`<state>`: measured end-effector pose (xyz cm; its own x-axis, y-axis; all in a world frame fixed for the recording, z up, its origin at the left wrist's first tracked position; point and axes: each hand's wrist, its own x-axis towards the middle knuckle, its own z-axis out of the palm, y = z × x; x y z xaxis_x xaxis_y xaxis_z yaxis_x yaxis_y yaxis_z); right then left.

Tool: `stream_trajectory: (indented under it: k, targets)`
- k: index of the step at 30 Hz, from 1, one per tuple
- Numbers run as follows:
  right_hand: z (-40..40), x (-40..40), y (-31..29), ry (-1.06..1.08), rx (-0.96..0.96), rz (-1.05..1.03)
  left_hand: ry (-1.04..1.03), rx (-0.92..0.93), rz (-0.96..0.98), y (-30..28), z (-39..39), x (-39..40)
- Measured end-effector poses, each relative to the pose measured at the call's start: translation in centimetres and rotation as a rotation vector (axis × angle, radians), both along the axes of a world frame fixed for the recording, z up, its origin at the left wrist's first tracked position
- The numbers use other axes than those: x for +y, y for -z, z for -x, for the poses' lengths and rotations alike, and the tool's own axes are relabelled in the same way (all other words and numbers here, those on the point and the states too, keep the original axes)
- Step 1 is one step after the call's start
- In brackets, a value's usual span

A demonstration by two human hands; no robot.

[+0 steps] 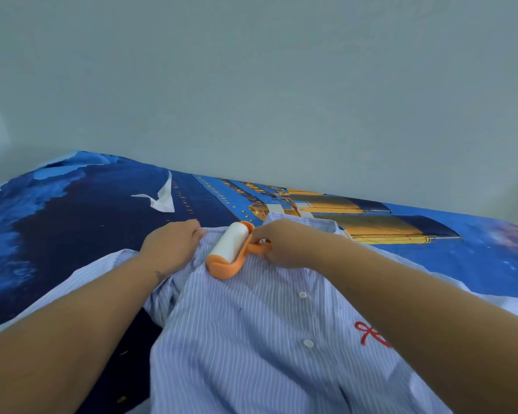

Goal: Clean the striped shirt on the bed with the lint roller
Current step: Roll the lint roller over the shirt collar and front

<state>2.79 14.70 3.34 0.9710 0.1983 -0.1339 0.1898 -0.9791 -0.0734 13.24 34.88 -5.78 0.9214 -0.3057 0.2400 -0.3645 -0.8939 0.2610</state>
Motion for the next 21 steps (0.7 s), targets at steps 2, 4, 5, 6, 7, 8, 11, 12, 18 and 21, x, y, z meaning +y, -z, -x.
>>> stream_trajectory:
  k: [2,4,5,6,7,8,11,12,18,21]
  targets:
    - [1.0,-1.3,-0.1,0.019,0.021,0.004,-0.007,-0.001,0.014,0.0,0.2,-0.1]
    - [2.2,-2.8,-0.3,0.041,0.030,0.013,-0.016,0.000,0.014,-0.1,0.4,-0.2]
    - [2.9,-3.7,-0.5,0.054,0.031,0.025,-0.020,-0.002,0.008,-0.1,0.5,-0.3]
    - [3.6,-4.5,-0.9,0.070,0.033,0.039,-0.025,-0.009,-0.001,-0.2,0.7,-0.4]
    - [4.2,-5.3,-1.3,0.089,0.042,0.055,-0.030,-0.017,-0.010,-0.3,0.8,-0.4]
    - [4.9,-6.0,-1.9,0.108,0.059,0.077,-0.037,-0.029,-0.022,-0.4,1.0,-0.4]
    - [6.5,-8.0,-3.8,0.160,0.096,0.190,-0.045,-0.138,-0.111,-0.6,1.2,-0.5]
    - [7.0,-8.6,-4.4,0.170,0.099,0.252,-0.039,-0.198,-0.163,-0.6,1.2,-0.6]
    - [9.4,-10.6,-7.1,0.208,-0.010,0.362,0.015,-0.345,-0.149,-2.0,2.1,-0.6]
    - [10.5,-9.1,-7.6,0.152,-0.007,0.134,0.082,-0.123,0.067,-3.4,3.3,-1.2]
